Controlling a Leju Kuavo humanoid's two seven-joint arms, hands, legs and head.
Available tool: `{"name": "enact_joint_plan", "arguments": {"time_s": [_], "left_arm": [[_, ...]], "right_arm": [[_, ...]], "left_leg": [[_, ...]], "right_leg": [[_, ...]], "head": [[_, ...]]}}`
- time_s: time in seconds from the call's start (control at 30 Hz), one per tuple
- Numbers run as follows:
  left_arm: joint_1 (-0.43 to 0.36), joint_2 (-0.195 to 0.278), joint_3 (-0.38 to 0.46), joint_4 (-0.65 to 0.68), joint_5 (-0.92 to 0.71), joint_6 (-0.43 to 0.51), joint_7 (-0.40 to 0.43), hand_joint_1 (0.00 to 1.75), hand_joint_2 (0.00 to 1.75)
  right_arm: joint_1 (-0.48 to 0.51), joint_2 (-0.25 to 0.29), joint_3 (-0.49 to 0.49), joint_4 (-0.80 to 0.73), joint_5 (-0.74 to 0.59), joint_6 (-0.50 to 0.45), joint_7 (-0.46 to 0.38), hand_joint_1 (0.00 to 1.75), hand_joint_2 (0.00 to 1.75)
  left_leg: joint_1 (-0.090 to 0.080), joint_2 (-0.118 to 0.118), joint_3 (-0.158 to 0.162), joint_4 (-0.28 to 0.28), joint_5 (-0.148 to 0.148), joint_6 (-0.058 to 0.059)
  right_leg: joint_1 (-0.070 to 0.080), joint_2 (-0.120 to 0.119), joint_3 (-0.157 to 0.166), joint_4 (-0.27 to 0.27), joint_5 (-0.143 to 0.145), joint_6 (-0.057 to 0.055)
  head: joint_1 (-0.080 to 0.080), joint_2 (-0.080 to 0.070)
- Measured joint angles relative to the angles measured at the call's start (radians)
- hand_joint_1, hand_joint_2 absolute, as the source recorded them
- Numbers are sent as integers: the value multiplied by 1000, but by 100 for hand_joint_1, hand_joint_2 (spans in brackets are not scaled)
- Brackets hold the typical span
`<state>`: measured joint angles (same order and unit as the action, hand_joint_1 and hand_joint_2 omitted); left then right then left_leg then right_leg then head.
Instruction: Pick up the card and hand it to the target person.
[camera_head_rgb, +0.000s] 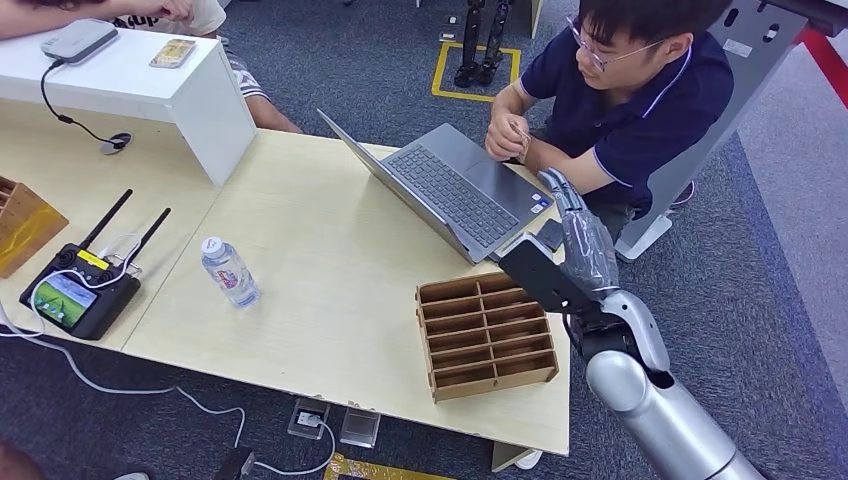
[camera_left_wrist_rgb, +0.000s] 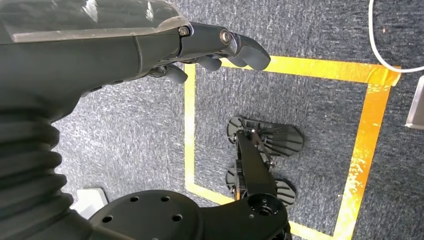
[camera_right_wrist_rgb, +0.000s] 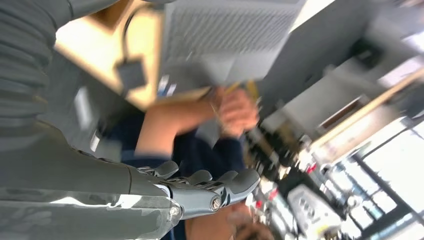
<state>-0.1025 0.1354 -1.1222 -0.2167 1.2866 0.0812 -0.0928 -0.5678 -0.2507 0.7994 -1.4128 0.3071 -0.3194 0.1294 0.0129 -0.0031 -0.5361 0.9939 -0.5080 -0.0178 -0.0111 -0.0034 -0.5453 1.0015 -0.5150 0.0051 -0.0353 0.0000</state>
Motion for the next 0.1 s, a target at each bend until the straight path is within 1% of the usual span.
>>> {"name": "enact_joint_plan", "arguments": {"time_s": [0.07,0.1], "left_arm": [[0,0,0,0,6,2,2,0,0],[1,0,0,0,8,3,3,0,0]], "right_arm": [[24,0,-13,-18,-171,7,-73,0,175],[30,0,-16,-22,-210,9,-88,0,175]], "left_leg": [[0,0,0,0,0,0],[0,0,0,0,0,0]], "right_leg": [[0,0,0,0,0,0],[0,0,0,0,0,0]], "head": [[0,0],[0,0]]}}
